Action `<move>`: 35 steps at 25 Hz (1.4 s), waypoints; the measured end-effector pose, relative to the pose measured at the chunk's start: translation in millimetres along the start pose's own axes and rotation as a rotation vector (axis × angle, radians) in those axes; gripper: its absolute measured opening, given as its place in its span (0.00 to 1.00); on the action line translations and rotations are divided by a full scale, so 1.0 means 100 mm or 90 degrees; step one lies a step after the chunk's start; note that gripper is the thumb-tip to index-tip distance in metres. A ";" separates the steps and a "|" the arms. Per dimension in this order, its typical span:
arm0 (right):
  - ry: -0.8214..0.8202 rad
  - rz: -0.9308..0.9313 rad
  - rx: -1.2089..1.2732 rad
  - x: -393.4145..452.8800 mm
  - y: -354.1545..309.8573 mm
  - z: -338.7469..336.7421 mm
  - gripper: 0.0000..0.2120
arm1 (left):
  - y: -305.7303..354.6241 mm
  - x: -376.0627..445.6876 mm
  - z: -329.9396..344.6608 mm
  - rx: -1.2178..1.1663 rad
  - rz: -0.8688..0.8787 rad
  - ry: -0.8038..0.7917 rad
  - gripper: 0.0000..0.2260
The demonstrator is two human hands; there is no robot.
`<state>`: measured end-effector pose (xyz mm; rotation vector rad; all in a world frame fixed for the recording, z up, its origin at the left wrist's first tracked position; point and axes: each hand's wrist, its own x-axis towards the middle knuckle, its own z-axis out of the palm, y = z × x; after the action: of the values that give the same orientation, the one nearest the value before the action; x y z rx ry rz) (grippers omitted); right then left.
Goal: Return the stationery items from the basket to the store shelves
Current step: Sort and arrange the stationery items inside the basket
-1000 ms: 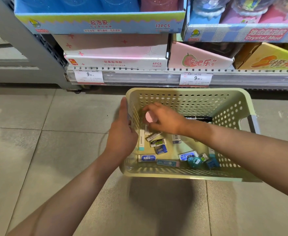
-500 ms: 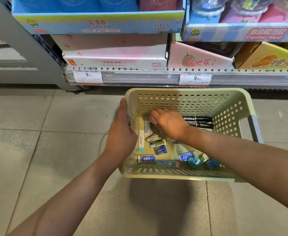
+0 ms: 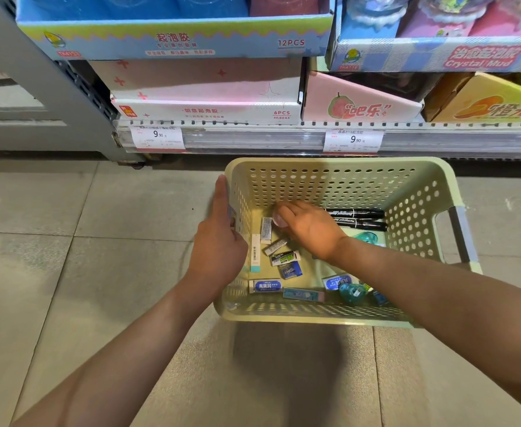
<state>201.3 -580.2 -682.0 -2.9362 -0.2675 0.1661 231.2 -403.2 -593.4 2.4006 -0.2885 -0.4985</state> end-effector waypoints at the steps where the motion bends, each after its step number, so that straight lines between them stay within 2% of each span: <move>1: 0.006 -0.002 0.008 0.00 0.02 0.03 0.26 | 0.00 0.00 0.00 -0.003 0.002 0.001 0.36; 6: 0.020 -0.006 0.021 -0.04 0.03 0.05 0.23 | 0.00 0.00 0.00 -0.007 0.015 0.010 0.35; 16: 0.027 -0.049 -0.076 -0.09 0.12 -0.02 0.30 | 0.01 0.00 -0.01 -0.008 0.008 0.000 0.35; 22: 0.061 -0.030 -0.069 -0.08 0.07 -0.05 0.31 | 0.02 -0.01 -0.03 -0.016 0.014 0.002 0.35; 28: 0.085 -0.066 -0.079 -0.05 0.19 0.06 0.27 | 0.01 0.00 -0.02 -0.012 0.007 0.008 0.35; 32: 0.061 -0.084 -0.082 -0.12 0.25 0.14 0.34 | 0.01 -0.01 -0.02 -0.004 0.003 0.007 0.35; 35: 0.098 -0.088 -0.066 -0.13 0.23 0.11 0.30 | 0.01 -0.01 -0.02 0.000 0.006 0.011 0.35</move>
<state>191.1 -603.0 -696.1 -2.9972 -0.4670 -0.0948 231.0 -402.5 -590.7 2.4009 -0.2920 -0.4735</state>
